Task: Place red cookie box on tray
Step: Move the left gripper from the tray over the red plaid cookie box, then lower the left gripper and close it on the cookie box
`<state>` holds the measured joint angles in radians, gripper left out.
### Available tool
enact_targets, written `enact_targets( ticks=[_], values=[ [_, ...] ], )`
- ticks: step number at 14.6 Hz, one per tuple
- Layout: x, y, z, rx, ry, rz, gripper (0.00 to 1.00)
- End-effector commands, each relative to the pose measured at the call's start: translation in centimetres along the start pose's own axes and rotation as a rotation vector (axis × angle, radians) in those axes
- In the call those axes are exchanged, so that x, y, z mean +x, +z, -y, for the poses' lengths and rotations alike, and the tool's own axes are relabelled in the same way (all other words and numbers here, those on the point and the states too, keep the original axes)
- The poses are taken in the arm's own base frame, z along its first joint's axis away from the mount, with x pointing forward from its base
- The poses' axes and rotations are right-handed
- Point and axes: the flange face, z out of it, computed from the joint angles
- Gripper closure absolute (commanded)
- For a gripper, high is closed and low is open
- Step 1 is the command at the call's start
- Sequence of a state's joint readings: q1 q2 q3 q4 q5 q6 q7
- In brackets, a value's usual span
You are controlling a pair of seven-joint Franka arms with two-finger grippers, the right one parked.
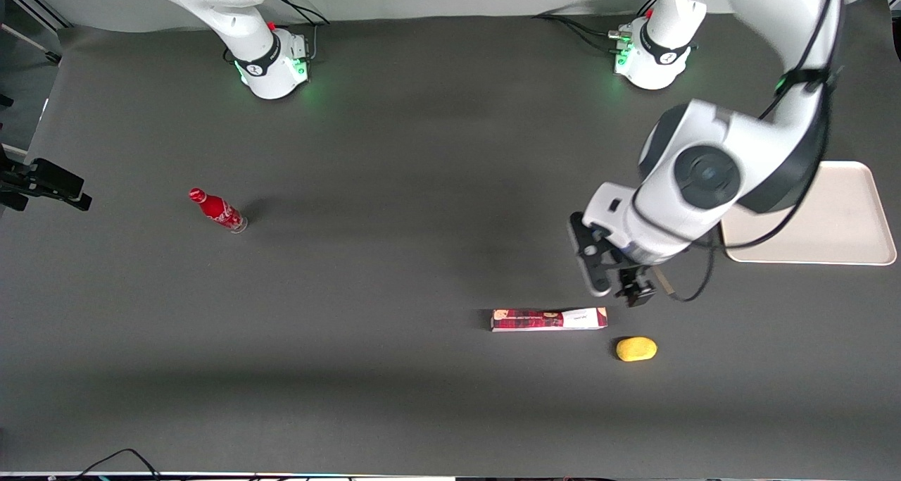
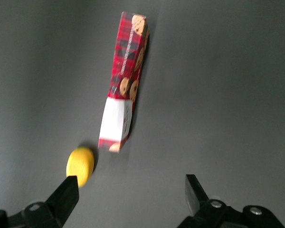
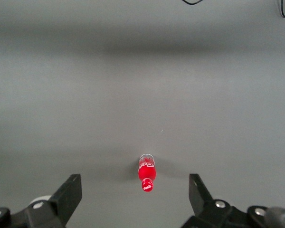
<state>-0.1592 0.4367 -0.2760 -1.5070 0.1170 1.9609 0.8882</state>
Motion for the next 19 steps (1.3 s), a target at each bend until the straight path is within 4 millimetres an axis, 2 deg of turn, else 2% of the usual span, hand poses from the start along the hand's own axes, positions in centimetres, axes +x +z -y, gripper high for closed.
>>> enact_targets(
  ticks=[1,2,5,8,10,13,15,19],
  values=[
    [1.9,3.0,1.9,0.028,0.095,-0.025,0.0],
    [3.4,3.5,2.0,0.042,0.132,-0.016,0.0],
    [4.6,6.5,3.1,0.036,0.138,-0.014,0.0],
    [5.7,8.0,2.9,0.047,0.121,-0.037,0.0],
    [6.0,9.7,2.6,0.029,0.061,-0.03,0.0],
    [7.2,11.7,2.1,0.045,0.06,-0.055,0.0],
    [8.6,12.9,1.4,0.055,0.076,-0.072,0.0],
    [8.6,15.2,1.2,0.073,0.039,-0.075,0.0]
  ],
)
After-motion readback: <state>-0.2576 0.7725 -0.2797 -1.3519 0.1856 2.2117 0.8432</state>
